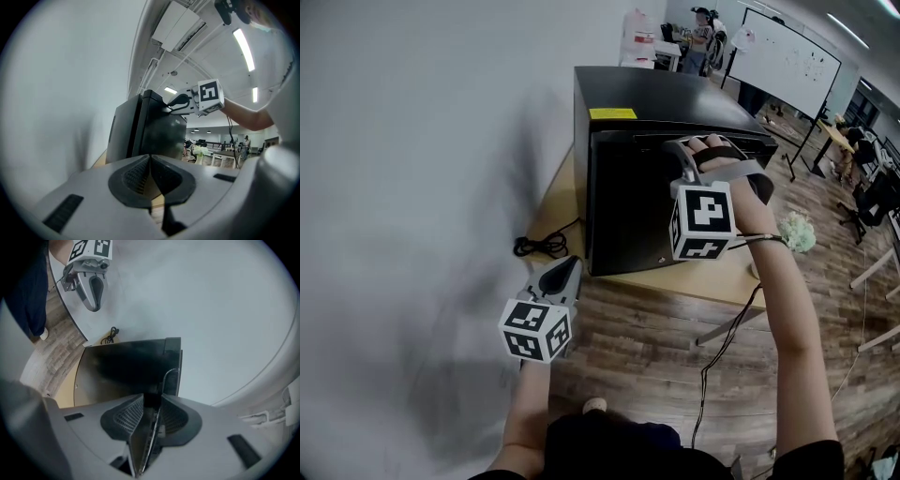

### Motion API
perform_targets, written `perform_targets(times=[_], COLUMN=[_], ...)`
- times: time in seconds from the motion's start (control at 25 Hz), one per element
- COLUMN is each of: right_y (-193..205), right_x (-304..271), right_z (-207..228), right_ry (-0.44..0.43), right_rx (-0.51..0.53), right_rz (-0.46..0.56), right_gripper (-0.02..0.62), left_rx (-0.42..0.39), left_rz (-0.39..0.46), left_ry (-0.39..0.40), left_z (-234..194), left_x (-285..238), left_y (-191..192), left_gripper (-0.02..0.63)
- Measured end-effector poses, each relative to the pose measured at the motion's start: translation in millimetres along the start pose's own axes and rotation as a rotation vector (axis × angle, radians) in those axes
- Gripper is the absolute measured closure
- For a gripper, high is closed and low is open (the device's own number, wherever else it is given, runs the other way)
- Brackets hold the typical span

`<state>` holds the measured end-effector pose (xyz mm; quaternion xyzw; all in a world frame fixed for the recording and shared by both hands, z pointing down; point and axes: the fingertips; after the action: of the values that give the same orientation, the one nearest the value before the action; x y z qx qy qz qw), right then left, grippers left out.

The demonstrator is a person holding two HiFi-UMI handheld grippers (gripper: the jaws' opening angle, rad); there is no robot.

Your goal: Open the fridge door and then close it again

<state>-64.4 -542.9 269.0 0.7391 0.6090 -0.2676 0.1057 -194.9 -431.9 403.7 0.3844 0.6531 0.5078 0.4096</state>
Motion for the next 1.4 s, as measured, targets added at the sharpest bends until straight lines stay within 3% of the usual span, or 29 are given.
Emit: perform_targets(times=[0.6,1.04,1.24,1.4], right_y=[-0.7,4.1,18.2,28.2], right_x=[-11.3,-2.0,19.1,46.2], right_z=[10.7,9.9,11.4,8.2], right_ry=[0.018,0.072,0.128,0.168], right_rx=[-0.057,-0.078,-0.19,-0.352], right_rz=[-0.069,-0.016,0.043,0.137], right_gripper=[0.508,0.493,0.486,0.494], left_rx=[-0.008,-0.013,-0.02,-0.029], left_rz=[-0.002,0.009,0.015,0.03], left_ry=[0.03,0.047,0.06,0.079], left_z=[-13.7,-3.9,6.4,19.2], left_x=[3.2,20.7,22.1,20.7], left_y=[-3.1,-7.6,-12.1,-19.4], left_gripper=[0.595,0.595,0.595,0.595])
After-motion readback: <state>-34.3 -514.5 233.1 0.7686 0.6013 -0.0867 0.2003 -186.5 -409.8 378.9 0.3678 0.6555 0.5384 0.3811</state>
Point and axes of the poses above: the fingertips, and each gripper's own axes: x backward along the fingers, z to its right, y out of its underside, and after that the axes turned 11 degrees about -y, right-handed
